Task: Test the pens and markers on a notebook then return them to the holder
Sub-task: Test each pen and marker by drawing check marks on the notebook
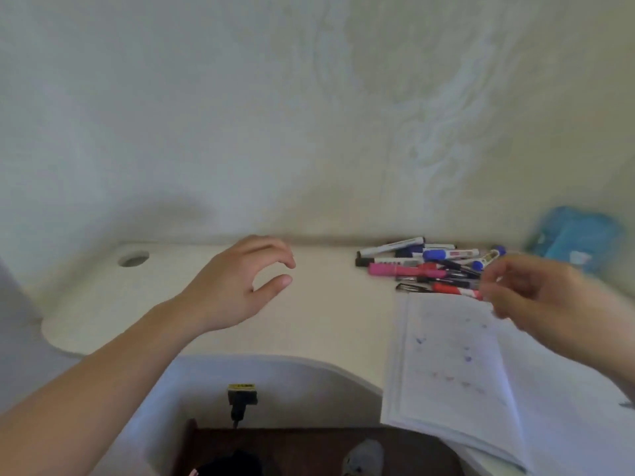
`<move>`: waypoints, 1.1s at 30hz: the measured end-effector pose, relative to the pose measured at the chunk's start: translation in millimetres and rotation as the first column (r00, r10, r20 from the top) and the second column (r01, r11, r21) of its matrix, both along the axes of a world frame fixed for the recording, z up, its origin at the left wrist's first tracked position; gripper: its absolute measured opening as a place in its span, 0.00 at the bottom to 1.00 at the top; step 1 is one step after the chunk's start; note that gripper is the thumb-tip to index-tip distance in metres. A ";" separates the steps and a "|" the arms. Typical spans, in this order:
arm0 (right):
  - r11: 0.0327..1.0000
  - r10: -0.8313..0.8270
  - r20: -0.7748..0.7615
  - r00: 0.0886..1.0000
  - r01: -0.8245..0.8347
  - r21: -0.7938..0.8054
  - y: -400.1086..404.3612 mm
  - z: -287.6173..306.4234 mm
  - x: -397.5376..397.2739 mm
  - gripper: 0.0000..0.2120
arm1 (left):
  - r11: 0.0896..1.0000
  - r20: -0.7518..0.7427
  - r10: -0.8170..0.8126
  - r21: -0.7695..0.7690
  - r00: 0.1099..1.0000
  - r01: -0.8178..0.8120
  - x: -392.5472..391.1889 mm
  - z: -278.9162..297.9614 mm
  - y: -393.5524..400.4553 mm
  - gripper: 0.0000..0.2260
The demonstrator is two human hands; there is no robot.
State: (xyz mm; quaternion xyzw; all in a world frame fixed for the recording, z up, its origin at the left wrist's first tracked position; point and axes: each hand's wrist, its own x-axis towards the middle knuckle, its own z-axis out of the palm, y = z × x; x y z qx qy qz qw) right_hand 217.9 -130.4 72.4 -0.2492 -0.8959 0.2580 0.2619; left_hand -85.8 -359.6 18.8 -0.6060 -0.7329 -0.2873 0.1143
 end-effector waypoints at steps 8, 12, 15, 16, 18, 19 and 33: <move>0.875 -0.466 0.190 0.864 0.417 0.247 135.9 -72.5 44.3 0.10 | 0.968 0.093 -0.243 0.084 0.966 0.235 72.6 25.5 167.9 0.11; 0.838 -0.463 0.197 0.864 0.354 0.416 172.7 -73.8 17.9 0.14 | 0.978 0.104 -0.200 -0.042 0.974 0.206 109.6 12.5 243.8 0.08; 0.779 -0.359 0.228 0.905 0.156 0.607 185.9 -62.6 -11.4 0.19 | 0.987 0.115 -0.158 0.055 0.981 0.153 129.1 -1.4 273.5 0.11; 0.757 -0.328 0.256 0.909 0.091 0.647 188.5 -61.2 -19.9 0.19 | 0.985 0.129 -0.152 0.100 0.980 0.140 132.7 -5.9 278.1 0.11; 0.725 -0.288 0.343 0.894 -0.030 0.688 192.7 -62.3 -33.6 0.18 | 0.977 0.143 -0.161 0.163 0.976 0.138 135.6 -14.7 282.3 0.12; 0.716 -0.266 0.380 0.886 -0.082 0.693 195.3 -64.2 -38.9 0.16 | 0.973 0.134 -0.173 0.175 0.976 0.148 135.5 -19.1 282.1 0.13; 0.912 -0.222 -0.615 0.757 -0.062 -0.406 74.2 -39.9 48.1 0.09 | 0.885 -0.056 -0.461 0.053 0.886 0.463 167.1 -14.5 248.0 0.21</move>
